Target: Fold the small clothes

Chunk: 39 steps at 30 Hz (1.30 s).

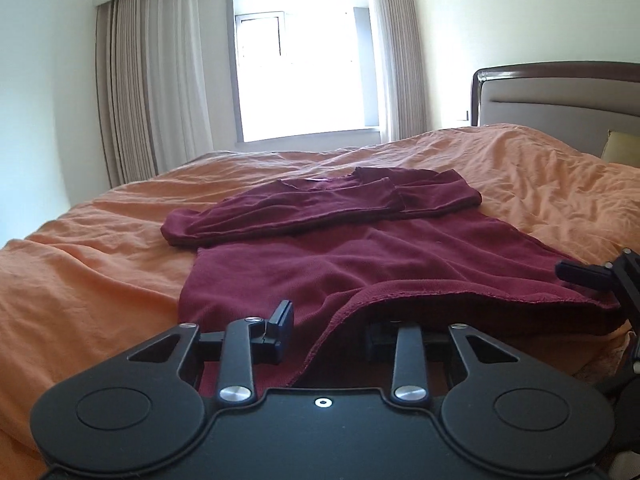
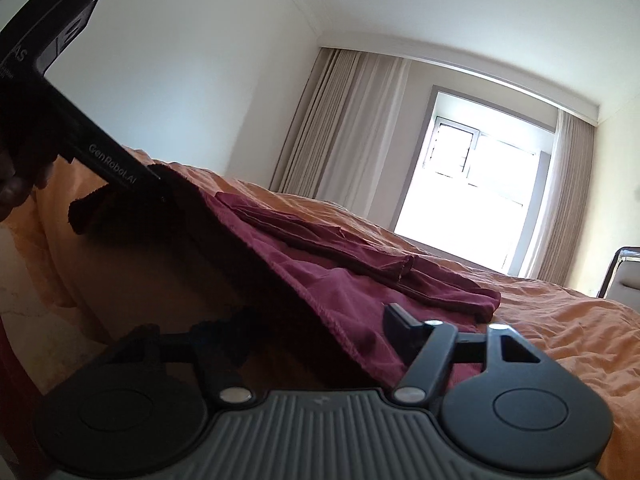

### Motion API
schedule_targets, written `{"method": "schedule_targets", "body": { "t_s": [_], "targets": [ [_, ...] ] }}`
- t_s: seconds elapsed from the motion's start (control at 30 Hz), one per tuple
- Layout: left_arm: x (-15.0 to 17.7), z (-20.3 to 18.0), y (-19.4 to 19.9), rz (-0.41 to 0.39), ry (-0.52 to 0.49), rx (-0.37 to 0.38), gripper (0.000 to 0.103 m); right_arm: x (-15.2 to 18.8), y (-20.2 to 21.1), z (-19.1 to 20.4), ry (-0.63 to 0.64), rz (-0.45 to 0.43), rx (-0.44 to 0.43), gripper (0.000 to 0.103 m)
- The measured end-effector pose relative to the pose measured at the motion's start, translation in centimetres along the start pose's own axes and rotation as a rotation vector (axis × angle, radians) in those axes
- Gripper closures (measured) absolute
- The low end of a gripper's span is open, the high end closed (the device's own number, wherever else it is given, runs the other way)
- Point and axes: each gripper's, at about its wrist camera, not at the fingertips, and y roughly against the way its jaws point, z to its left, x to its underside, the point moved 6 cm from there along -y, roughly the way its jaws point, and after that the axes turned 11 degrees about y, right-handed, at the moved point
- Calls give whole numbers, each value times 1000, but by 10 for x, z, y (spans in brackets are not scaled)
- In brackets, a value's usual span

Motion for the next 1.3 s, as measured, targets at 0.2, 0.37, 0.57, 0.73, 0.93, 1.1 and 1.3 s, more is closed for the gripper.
{"method": "schedule_targets", "body": {
  "t_s": [0.2,0.37,0.57,0.73,0.93,1.1,1.3],
  "targets": [
    [8,5,4,4,5,40,58,-21,0,-11,-50,-2,-59,83],
    [25,5,8,14,-24,40,36,-32,-2,-27,-103,10,-97,85],
    [43,-7,2,-10,-98,-16,19,-50,-9,-41,-147,19,-131,85],
    [43,-25,-4,-46,-157,-13,13,-59,-7,-50,-164,8,-126,85],
    [31,-30,-10,-76,-203,-74,52,-44,1,-40,-87,31,-117,85],
    [26,0,-2,-95,-272,-177,56,-11,5,-13,62,96,-90,76],
    [28,20,5,-58,-314,-190,84,20,17,-1,244,134,25,50]
  ]
}}
